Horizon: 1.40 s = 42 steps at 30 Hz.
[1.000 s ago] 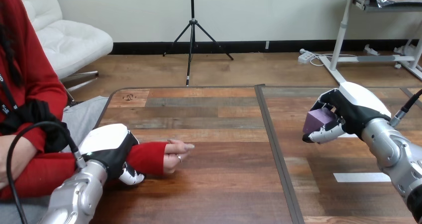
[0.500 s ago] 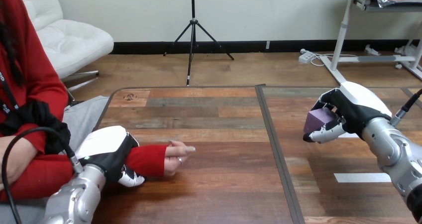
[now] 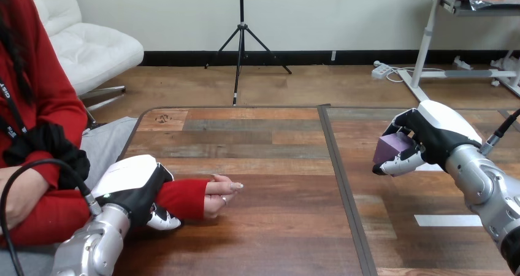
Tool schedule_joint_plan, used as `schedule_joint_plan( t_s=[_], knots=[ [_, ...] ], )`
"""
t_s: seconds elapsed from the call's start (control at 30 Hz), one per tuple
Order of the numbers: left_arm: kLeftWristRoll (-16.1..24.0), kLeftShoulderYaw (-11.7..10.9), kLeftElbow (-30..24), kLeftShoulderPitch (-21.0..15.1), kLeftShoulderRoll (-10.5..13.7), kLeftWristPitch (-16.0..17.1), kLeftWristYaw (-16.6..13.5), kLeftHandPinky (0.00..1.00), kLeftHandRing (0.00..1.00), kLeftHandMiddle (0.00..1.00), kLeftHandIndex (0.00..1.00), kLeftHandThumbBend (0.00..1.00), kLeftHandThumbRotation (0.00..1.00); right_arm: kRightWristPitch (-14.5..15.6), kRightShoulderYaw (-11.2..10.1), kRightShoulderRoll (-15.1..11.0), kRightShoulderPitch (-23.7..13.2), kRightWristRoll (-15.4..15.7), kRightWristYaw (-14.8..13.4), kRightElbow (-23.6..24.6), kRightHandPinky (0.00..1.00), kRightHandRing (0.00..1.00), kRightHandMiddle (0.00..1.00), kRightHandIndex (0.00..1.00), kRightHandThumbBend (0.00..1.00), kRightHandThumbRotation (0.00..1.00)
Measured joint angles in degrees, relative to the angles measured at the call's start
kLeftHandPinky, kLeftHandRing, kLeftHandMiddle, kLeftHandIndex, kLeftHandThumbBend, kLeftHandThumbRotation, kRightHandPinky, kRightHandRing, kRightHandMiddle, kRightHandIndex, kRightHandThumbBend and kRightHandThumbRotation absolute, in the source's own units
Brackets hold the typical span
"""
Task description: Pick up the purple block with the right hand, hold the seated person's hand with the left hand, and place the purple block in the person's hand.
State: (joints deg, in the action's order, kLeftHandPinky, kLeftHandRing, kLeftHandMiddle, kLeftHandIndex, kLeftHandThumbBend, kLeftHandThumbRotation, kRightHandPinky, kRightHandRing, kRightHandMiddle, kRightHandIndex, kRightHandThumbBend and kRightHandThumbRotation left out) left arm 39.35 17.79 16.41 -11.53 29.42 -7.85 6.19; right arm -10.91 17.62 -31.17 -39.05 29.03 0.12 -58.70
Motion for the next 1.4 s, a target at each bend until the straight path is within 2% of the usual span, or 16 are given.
schedule_joint_plan(
  t_s=[0.77, 1.07, 1.4],
  knots=[
    [-0.8, -2.0, -2.6, 3.3, 1.0, 4.7, -0.7, 0.23, 0.29, 0.35, 0.34, 0.55, 0.06, 0.0, -0.2, 0.0, 0.0, -0.1, 0.0, 0.0, 0.43, 0.49, 0.55, 0.54, 0.60, 0.00],
    [-1.1, -3.0, -4.1, 4.3, 0.9, 4.8, -0.7, 0.24, 0.30, 0.36, 0.36, 0.56, 0.07, 0.0, -0.2, 0.0, 0.0, -0.1, 0.0, 0.0, 0.40, 0.46, 0.52, 0.54, 0.60, 0.00],
    [-1.9, -3.6, -5.2, 4.6, 0.9, 4.8, -0.7, 0.25, 0.31, 0.38, 0.39, 0.54, 0.08, 0.0, -0.2, 0.0, 0.0, -0.1, 0.0, 0.0, 0.40, 0.47, 0.53, 0.54, 0.60, 0.00]
  ],
)
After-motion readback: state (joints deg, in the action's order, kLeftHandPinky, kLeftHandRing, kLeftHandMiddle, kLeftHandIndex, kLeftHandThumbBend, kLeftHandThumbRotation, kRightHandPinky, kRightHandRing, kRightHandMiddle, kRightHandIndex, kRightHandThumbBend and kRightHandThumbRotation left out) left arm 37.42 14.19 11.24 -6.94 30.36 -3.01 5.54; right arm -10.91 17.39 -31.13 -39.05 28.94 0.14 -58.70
